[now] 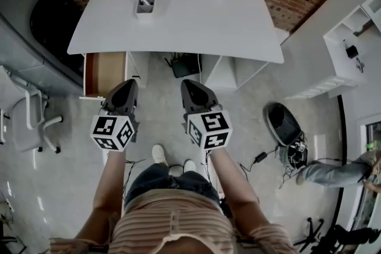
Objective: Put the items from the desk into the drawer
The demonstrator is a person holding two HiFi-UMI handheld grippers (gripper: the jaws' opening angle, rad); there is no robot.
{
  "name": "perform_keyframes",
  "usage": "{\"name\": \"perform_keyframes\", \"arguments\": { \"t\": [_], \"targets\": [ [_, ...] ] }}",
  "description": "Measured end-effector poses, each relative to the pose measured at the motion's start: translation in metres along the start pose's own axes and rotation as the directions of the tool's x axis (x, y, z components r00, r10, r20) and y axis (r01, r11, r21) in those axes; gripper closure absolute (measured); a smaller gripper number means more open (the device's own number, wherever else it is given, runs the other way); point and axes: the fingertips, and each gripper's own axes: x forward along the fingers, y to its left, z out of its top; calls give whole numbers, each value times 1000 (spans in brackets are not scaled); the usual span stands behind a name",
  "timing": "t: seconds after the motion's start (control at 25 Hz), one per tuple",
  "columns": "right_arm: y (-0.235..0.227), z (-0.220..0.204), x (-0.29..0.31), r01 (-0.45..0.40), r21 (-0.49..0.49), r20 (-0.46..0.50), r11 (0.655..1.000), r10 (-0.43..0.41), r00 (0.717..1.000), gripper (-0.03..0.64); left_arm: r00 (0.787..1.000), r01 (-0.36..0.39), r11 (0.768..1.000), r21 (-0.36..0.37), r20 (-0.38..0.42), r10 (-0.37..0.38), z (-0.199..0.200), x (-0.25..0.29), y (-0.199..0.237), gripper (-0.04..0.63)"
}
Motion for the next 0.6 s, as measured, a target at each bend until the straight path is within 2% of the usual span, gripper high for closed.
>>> {"name": "perform_keyframes", "arguments": {
  "t": [0.28, 0.6],
  "targets": [
    [21, 16, 47, 55, -5, 0, 998, -55, 998, 600, 1000, 24, 1000, 3, -11, -24, 14, 11, 63, 586],
    [30, 18, 81, 90, 10, -32, 996, -89, 995, 600, 1000, 30, 1000, -2, 2, -30, 27, 30, 109, 586]
  ]
}}
